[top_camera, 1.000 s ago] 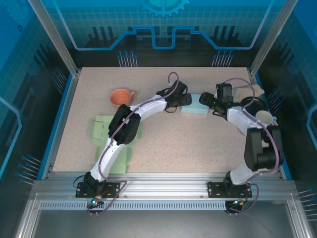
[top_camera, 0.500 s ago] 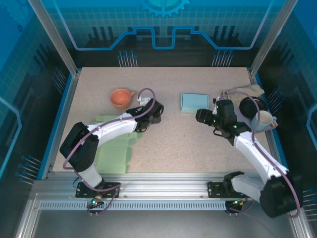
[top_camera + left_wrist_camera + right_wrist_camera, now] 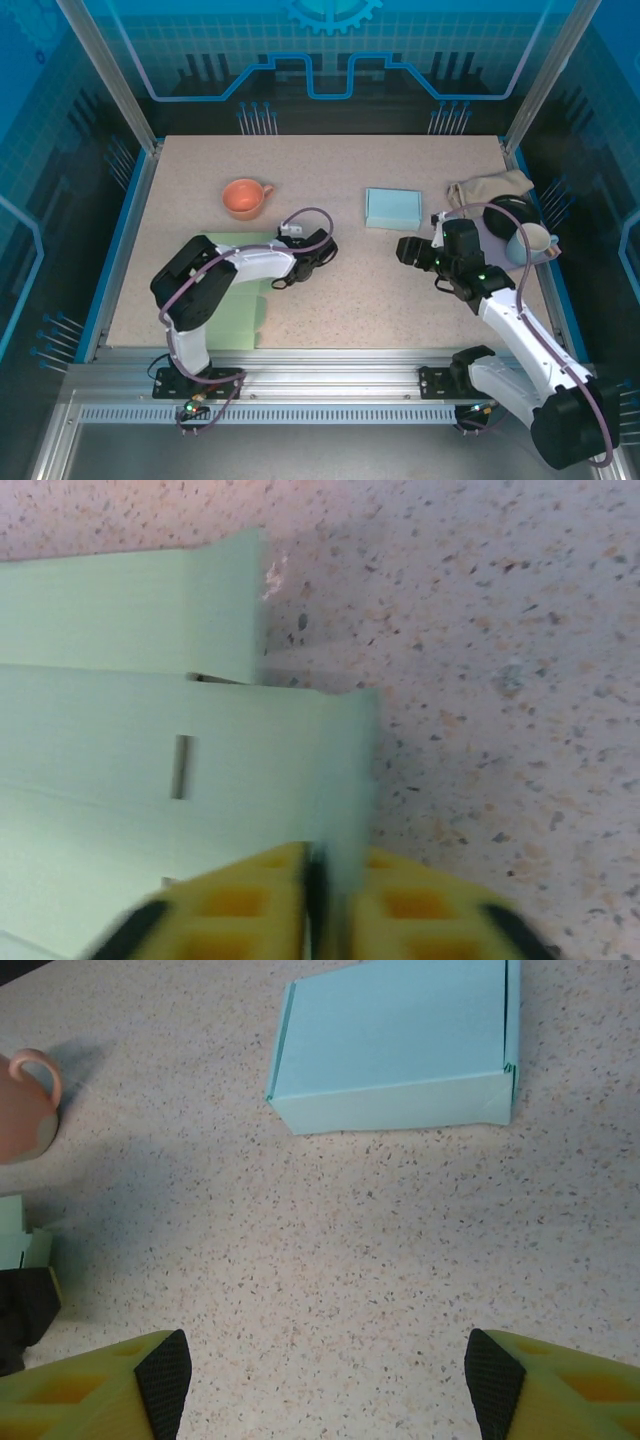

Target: Fold the paper box

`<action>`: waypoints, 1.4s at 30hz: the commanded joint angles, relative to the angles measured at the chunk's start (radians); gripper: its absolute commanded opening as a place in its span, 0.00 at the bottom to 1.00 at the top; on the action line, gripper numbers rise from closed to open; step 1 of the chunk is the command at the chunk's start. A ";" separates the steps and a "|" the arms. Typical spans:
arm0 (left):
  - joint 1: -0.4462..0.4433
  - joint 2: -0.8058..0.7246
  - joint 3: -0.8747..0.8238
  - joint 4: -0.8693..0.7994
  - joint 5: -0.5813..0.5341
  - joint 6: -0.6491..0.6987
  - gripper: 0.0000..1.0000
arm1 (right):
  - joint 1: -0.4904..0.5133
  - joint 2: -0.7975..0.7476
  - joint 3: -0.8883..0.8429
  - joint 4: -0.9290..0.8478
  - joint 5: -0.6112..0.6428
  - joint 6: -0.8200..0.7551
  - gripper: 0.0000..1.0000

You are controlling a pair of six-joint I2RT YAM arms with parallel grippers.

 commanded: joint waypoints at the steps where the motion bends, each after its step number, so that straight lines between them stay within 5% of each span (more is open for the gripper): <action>1: -0.058 0.041 0.107 -0.049 -0.093 -0.016 0.00 | 0.013 -0.013 0.009 0.009 -0.018 0.001 0.75; 7: -0.135 0.151 0.338 -0.138 -0.036 -0.029 0.00 | 0.013 -0.054 0.004 0.010 -0.003 0.012 0.75; 17: -0.153 0.196 0.476 -0.045 0.315 -0.129 0.00 | 0.014 -0.090 0.004 0.000 -0.037 0.019 0.76; 21: -0.152 0.185 0.471 0.041 0.413 -0.111 0.21 | 0.014 -0.086 -0.001 -0.002 -0.048 0.018 0.76; 25: -0.150 0.100 0.446 0.039 0.390 -0.058 0.41 | 0.014 -0.086 -0.003 -0.004 -0.036 0.011 0.76; 30: -0.110 -0.133 0.276 0.029 0.344 0.018 0.65 | 0.017 -0.090 -0.007 -0.001 -0.035 -0.007 0.76; 33: -0.047 -0.283 0.113 0.029 0.329 0.041 0.69 | 0.019 -0.108 -0.026 0.029 -0.074 -0.011 0.76; 42: 0.267 -0.639 -0.399 0.189 0.439 0.041 0.89 | 0.077 -0.150 -0.050 0.131 -0.175 -0.026 0.76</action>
